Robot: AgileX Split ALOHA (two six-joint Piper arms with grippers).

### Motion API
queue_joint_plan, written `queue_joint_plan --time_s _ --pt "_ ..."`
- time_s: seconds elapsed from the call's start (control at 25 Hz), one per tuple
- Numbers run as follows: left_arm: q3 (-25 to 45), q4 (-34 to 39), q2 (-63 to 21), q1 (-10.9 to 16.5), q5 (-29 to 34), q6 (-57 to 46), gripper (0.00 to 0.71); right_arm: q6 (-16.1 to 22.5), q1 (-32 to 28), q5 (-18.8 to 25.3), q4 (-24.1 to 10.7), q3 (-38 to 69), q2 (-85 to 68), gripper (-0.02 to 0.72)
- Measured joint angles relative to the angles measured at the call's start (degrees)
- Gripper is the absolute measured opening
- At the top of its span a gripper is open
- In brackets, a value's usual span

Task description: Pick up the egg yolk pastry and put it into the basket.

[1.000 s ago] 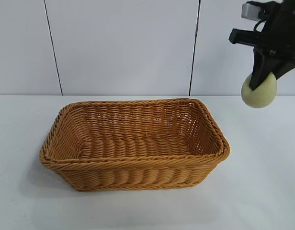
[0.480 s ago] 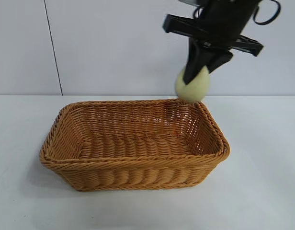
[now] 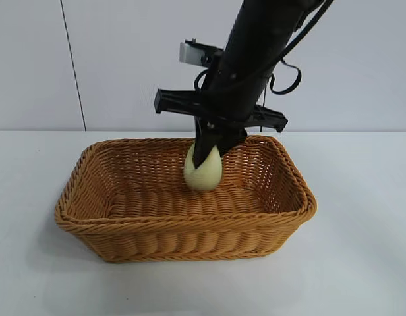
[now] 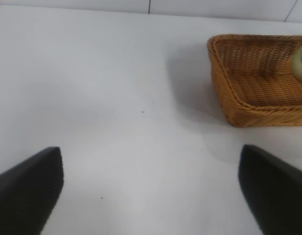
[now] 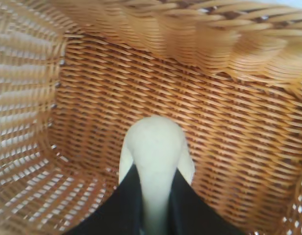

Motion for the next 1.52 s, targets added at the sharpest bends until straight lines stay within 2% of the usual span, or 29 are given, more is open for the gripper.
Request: queue_joint_plan --time_s 0.04,0.12,0.28,0.4,0.48,0.56,0.72,1.12,1.36,1.52 --pt "0.0 0.0 0.0 0.0 0.0 0.0 0.695 -0.1 0.0 0.7 0.0 -0.7 0.0 0.566" --pt "0.0 0.0 0.0 0.0 0.0 0.0 0.695 -0.6 0.0 3.3 -0.4 -2.7 0.0 0.649" --pt "0.0 0.0 0.0 0.0 0.0 0.0 0.695 -0.8 0.0 10.5 -3.8 -9.3 0.0 0.687" --pt "0.0 0.0 0.0 0.0 0.0 0.0 0.695 1.2 0.0 17.3 -10.2 -14.6 0.0 0.69" --pt "0.0 0.0 0.0 0.0 0.0 0.0 0.695 2.2 -0.2 20.1 -13.9 -17.2 0.0 0.69" --pt "0.0 0.0 0.0 0.0 0.0 0.0 0.695 2.6 -0.8 20.9 -16.0 -18.9 -0.1 0.69" --pt "0.0 0.0 0.0 0.0 0.0 0.0 0.695 2.8 -5.0 21.3 -16.2 -19.4 -0.2 0.694" --pt "0.0 0.0 0.0 0.0 0.0 0.0 0.695 2.6 -23.4 21.3 -16.3 -19.5 -0.2 0.695" --pt "0.0 0.0 0.0 0.0 0.0 0.0 0.695 2.2 -28.2 21.2 -16.4 -18.0 -0.4 0.695" --pt "0.0 0.0 0.0 0.0 0.0 0.0 0.695 0.3 -27.5 21.2 -15.6 -11.8 -2.7 0.695"
